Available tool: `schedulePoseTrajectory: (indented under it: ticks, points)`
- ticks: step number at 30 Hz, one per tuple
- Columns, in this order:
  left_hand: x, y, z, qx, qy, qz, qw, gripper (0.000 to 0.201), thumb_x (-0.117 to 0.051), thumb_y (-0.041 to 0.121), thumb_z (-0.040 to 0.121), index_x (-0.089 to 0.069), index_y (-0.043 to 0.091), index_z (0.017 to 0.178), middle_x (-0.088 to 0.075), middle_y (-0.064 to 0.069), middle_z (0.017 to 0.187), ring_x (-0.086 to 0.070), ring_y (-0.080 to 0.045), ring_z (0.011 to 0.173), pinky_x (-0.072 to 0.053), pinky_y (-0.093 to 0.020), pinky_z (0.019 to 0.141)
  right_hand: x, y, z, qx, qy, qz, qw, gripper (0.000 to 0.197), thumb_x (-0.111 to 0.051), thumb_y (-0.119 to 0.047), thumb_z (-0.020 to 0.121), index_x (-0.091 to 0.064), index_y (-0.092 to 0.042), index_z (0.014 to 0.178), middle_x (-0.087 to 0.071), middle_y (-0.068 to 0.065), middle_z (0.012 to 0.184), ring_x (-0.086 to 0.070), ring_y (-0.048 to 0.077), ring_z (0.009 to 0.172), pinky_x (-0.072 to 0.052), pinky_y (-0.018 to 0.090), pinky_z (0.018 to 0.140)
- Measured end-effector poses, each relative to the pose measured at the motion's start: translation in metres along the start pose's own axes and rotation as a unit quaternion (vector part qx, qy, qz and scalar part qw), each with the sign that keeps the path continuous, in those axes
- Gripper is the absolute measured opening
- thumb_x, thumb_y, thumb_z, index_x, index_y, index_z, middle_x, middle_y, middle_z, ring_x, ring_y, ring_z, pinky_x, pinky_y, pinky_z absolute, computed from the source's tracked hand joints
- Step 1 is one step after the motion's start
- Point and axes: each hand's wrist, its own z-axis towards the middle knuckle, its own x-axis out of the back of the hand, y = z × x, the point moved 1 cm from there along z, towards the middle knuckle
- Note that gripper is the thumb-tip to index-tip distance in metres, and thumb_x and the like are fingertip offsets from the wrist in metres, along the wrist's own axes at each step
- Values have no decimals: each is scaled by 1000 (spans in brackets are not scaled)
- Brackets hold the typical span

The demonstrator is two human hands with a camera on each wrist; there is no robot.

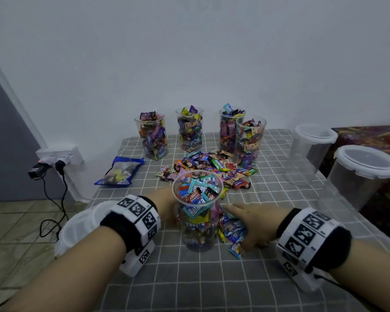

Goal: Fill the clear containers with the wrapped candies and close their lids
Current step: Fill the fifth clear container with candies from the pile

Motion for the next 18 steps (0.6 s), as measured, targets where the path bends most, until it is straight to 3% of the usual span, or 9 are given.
schedulePoseTrajectory:
  ticks: [2,5,11,18]
  points:
    - [0,8,0,-9,-10,1,1000,36,-52,14,95,-50,7,130,-51,-10,135,-48,-23,122,-35,-24,100,-2,-2,2,8,4,-9,1000,108,-75,-45,73,0,-33,150,-20,-4,154,-36,24,133,-39,37,102]
    - [-3,11,0,6,-41,3,999,35,-45,11,98,-47,2,132,-49,-13,137,-44,-25,126,-31,-22,99,-3,-5,2,17,11,-39,999,101,-71,-46,77,-2,-35,151,-25,-3,150,-38,24,131,-40,35,98]
    - [-7,8,5,17,-27,-89,996,30,-54,11,94,-56,4,123,-55,-10,130,-50,-24,120,-36,-25,100,-5,-4,4,22,50,-40,998,82,-64,-38,84,-15,-35,149,-37,-2,145,-44,24,125,-42,33,93]
    - [-11,7,8,72,-8,-73,995,24,-53,16,94,-59,5,114,-60,-12,121,-56,-27,111,-45,-32,98,-4,-7,7,2,75,-20,997,55,-59,-28,88,-38,-24,139,-45,3,135,-49,24,119,-43,32,89]
